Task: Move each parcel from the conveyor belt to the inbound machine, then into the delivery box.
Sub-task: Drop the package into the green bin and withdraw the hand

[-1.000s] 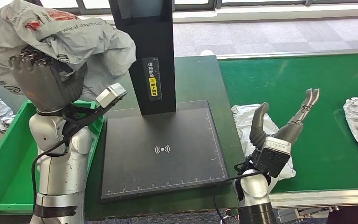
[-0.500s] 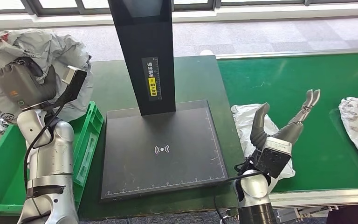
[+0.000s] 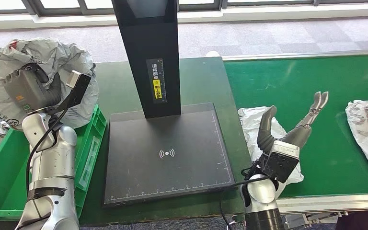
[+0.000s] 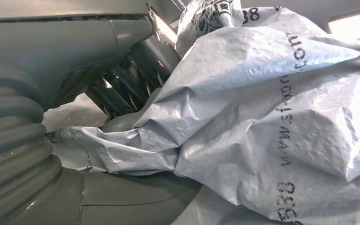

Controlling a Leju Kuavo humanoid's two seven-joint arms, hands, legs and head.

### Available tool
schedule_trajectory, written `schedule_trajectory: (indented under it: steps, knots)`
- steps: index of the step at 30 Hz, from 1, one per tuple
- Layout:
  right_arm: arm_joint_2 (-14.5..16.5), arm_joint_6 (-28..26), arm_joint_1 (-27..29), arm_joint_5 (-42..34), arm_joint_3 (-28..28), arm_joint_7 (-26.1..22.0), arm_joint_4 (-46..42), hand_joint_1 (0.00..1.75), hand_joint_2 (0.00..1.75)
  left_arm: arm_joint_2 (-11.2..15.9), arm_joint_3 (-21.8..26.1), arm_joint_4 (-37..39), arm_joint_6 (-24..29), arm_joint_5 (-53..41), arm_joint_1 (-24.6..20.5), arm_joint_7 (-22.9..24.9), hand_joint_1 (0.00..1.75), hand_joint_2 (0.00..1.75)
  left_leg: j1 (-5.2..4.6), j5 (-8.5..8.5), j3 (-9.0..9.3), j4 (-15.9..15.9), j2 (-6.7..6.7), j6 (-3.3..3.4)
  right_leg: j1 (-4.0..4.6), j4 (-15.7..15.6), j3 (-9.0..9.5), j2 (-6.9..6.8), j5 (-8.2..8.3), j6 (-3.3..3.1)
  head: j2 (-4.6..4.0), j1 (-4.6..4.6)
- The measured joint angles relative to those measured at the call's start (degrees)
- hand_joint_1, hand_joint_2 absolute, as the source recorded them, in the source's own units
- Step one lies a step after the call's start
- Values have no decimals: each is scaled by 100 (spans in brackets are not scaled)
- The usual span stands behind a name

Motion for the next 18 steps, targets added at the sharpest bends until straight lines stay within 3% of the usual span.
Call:
schedule_trajectory:
  steps: [18]
  knots:
    - [0, 1, 0, 0, 0, 0, 0, 0, 175, 32, 22, 162, 2, -2, -10, 0, 175, 175, 1, 1, 0, 0, 0, -1, 1, 1, 0, 0, 0, 0, 0, 0]
